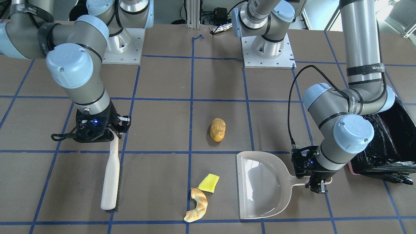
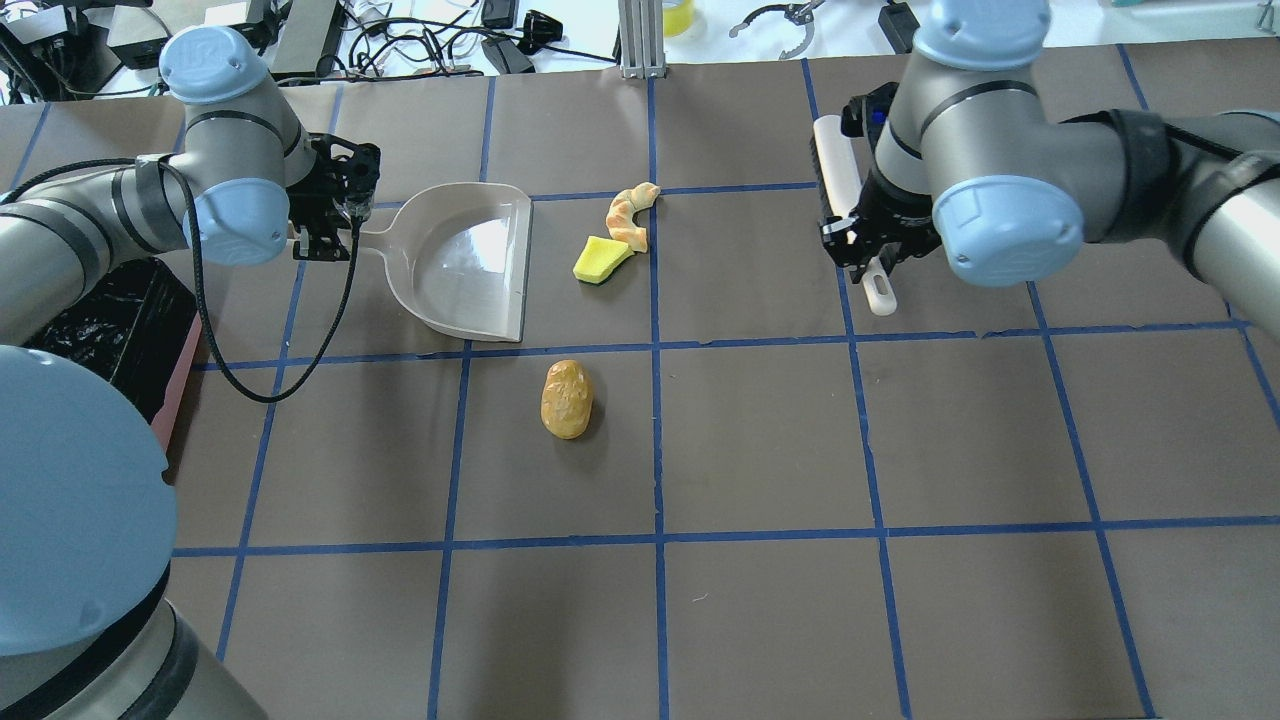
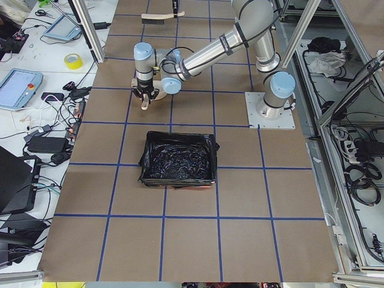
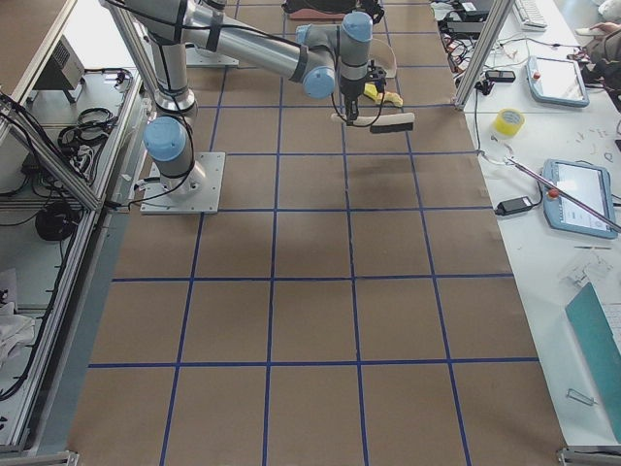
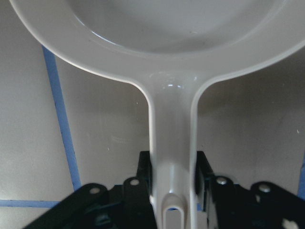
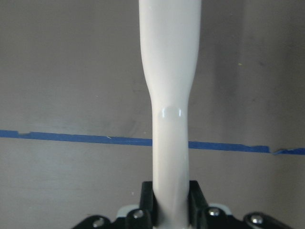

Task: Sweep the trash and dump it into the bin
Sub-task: 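Lift the white brush with the right gripper and carry it toward the sponge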

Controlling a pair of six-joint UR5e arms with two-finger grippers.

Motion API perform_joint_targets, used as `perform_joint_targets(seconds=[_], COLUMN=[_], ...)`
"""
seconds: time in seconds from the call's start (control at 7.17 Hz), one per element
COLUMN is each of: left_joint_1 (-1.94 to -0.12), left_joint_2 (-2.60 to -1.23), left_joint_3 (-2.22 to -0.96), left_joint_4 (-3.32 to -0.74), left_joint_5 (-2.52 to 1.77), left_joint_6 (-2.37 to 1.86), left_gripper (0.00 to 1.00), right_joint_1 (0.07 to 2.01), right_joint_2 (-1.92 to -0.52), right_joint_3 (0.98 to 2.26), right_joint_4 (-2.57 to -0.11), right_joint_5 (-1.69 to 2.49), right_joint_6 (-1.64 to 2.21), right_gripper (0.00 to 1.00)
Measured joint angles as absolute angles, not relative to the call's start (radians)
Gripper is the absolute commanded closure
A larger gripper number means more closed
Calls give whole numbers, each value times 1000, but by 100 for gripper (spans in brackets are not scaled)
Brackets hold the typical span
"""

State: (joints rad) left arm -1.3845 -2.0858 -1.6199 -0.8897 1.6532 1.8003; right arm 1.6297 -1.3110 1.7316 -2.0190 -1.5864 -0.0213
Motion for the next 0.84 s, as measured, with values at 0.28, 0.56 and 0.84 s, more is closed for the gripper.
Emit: perform_joint_targets(seconds=[0.28, 0.56, 0.84], left_joint_1=[-1386, -1387, -1389], left_joint_2=[-2087, -2088, -2089], left_joint_3=[-1620, -1619, -1618], left_joint_4=[-890, -890, -890], left_joint_5=[1666, 1667, 1667], left_joint_6=[1794, 1793, 1792], left_gripper=[100, 100, 100], right_joint_1=[1708, 1769, 1810], right_joint_2=[-1193, -1120, -1056], right_joint_3=[1634, 1554, 1486], right_joint_4=[-1994, -1964, -1968], right_joint_5=[-1578, -1554, -1550], right_joint_6=[72, 164, 193], right_gripper=[100, 100, 100])
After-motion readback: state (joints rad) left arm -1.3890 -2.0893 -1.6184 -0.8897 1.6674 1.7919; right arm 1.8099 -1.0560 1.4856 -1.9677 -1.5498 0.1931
